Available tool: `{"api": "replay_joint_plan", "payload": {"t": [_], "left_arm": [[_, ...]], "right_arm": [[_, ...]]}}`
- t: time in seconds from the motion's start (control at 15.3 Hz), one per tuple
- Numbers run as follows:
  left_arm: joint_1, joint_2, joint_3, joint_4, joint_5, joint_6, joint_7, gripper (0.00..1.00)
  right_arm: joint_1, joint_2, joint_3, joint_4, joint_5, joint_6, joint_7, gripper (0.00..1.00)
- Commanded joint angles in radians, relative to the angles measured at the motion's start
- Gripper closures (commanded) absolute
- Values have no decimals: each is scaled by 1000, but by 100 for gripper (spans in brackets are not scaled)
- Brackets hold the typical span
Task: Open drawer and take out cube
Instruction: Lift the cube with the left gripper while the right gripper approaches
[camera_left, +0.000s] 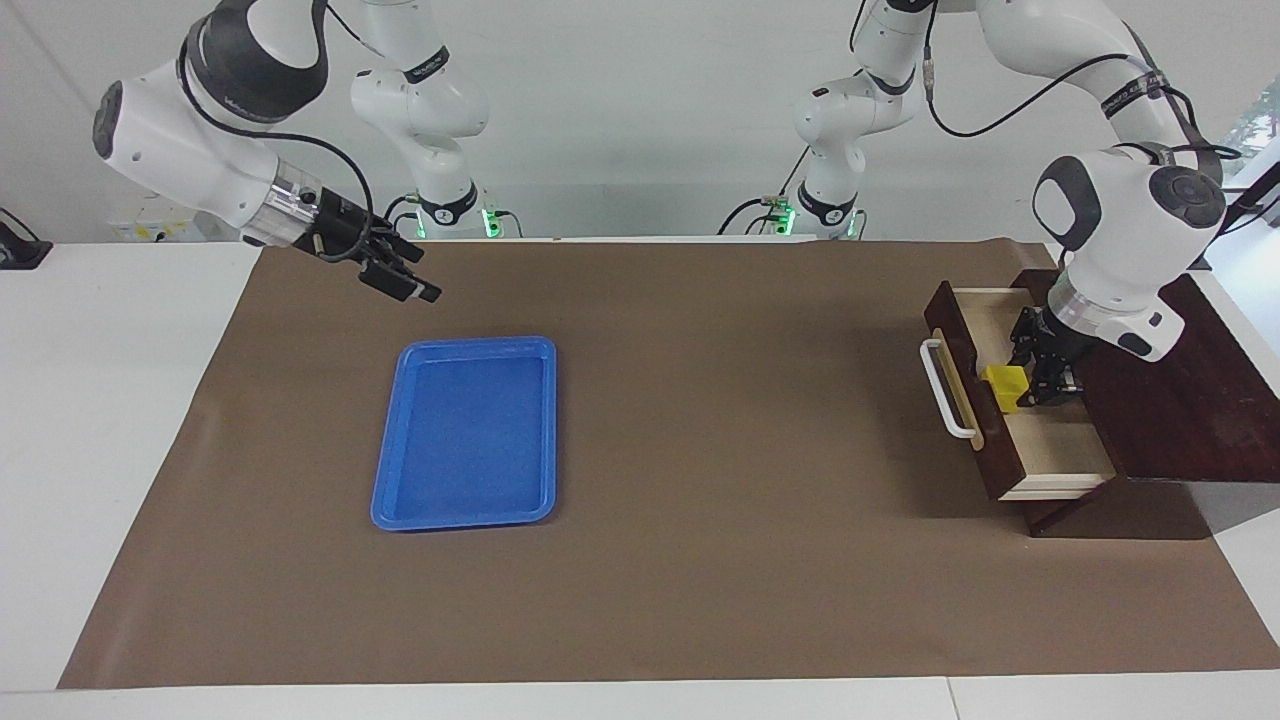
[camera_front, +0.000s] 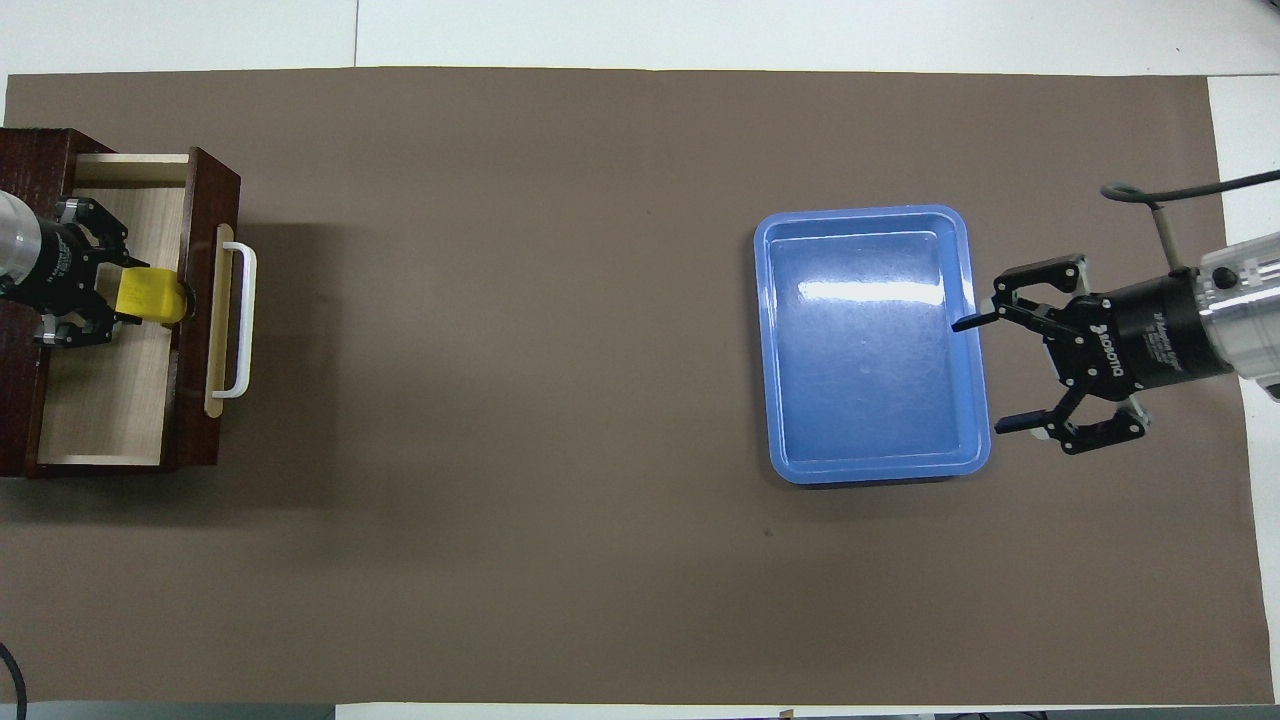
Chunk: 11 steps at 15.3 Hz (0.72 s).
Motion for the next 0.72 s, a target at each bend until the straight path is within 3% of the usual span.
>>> {"api": "replay_joint_plan", "payload": {"t": [0.0, 0.13, 0.33, 0.65], "left_arm": [[-7, -11, -10, 133, -15, -155, 7, 100], [-76, -8, -14, 209, -21, -249, -17, 100], [-180, 13, -13, 292, -16, -339, -213, 100], [-372, 21, -14, 280, -18, -280, -537, 100]], "right_arm": [[67, 45, 2, -17, 83, 87, 124, 0], [118, 83, 2, -17, 123, 147, 184, 0], [233, 119, 2, -17, 155, 247, 219, 0], [386, 139, 2, -74, 236, 451, 295, 0]]}}
